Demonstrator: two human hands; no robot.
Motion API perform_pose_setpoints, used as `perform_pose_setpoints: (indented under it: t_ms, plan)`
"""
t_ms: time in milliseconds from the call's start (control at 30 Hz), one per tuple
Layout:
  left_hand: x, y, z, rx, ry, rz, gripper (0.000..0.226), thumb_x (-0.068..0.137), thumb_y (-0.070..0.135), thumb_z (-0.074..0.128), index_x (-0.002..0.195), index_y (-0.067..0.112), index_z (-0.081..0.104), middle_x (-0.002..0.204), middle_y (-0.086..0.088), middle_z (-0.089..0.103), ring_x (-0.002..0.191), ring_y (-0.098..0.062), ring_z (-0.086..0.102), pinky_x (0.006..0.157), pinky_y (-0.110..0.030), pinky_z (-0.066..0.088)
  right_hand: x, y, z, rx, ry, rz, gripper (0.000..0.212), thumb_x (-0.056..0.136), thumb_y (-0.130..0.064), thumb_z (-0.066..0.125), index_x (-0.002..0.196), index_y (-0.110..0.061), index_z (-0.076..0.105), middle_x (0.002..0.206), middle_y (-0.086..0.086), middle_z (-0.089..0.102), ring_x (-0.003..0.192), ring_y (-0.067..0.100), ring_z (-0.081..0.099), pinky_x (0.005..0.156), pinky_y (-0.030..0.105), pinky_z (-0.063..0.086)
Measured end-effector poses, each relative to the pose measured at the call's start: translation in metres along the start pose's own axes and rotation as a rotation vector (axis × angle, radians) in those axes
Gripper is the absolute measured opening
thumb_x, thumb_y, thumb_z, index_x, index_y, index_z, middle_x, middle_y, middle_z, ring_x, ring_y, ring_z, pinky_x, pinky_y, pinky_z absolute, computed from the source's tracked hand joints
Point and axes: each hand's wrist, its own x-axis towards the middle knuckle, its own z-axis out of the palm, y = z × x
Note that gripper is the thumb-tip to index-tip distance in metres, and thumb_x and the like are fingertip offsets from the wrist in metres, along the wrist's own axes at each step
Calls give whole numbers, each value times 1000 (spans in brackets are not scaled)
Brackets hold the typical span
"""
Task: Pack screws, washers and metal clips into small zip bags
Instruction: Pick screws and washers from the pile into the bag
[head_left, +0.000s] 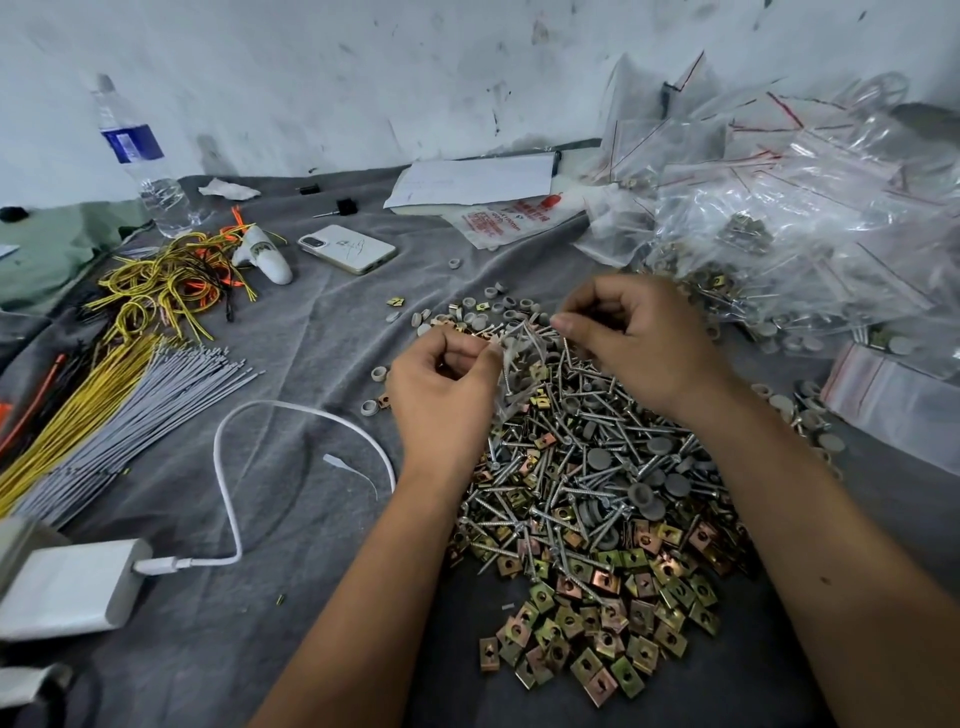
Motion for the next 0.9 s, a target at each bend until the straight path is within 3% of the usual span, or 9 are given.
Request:
perform_pose_setpoints:
  t_ms: [133, 267, 433, 533, 600, 700, 800, 900]
  plan:
    - [1, -1, 0, 8, -14, 12, 15, 89, 9, 76, 76, 13, 68, 63, -5, 63, 55, -26, 56, 53, -53, 53, -1, -5, 6, 189, 23, -66, 5, 90, -10, 76, 92, -14, 74, 76, 4, 76, 58, 17, 69, 56, 23, 54]
    - [0, 0, 0, -3, -14, 20, 18, 89, 8, 76, 75, 13, 67, 61, -3, 62, 54, -25, 55, 53, -45, 51, -3, -6, 13, 203, -27, -86, 12, 85, -6, 79, 96, -6, 75, 84, 4, 78, 72, 19, 76, 68, 29, 62]
    - [1, 0, 0, -20, 8, 3, 15, 89, 5, 74, 77, 9, 67, 63, -5, 60, 56, -28, 54, 53, -60, 53, -1, -3, 2, 218, 81, -47, 11, 86, -6, 78, 96, -9, 75, 87, 3, 78, 76, 19, 77, 72, 35, 64]
    - [1, -1, 0, -32, 26, -1, 16, 89, 5, 74, 76, 10, 67, 63, -7, 60, 57, -31, 54, 55, -61, 53, -1, -1, -3, 73, 122, -61, 5, 90, -21, 77, 88, -24, 73, 78, -5, 76, 68, 10, 73, 62, 25, 60]
    - [2, -2, 0, -37, 41, -1, 16, 89, 8, 75, 75, 14, 68, 63, -5, 61, 57, -30, 54, 55, -57, 53, -1, 2, -4, -124, 51, -69, 13, 89, -42, 73, 82, -30, 73, 72, -10, 72, 64, 1, 67, 58, 19, 52]
    - [4, -3, -1, -35, 65, 2, 17, 88, 9, 75, 74, 18, 68, 61, 1, 61, 57, -27, 56, 57, -45, 50, -1, 3, -1, -431, -225, -25, 38, 77, -69, 67, 77, -31, 72, 69, -14, 67, 63, -1, 62, 57, 24, 44]
    - [5, -4, -1, -34, 74, 3, 17, 87, 9, 75, 73, 18, 68, 59, 5, 60, 57, -24, 56, 57, -40, 48, 0, 4, 2, -574, -468, 21, 45, 66, -74, 75, 76, -31, 70, 78, -12, 67, 72, 2, 63, 66, 33, 53]
    - [5, -3, 0, -31, 77, 6, 17, 87, 8, 75, 74, 16, 68, 59, 5, 60, 57, -23, 56, 58, -38, 49, 0, 5, -1, -517, -543, 27, 35, 69, -66, 81, 75, -33, 71, 82, -12, 69, 77, 2, 64, 70, 32, 54]
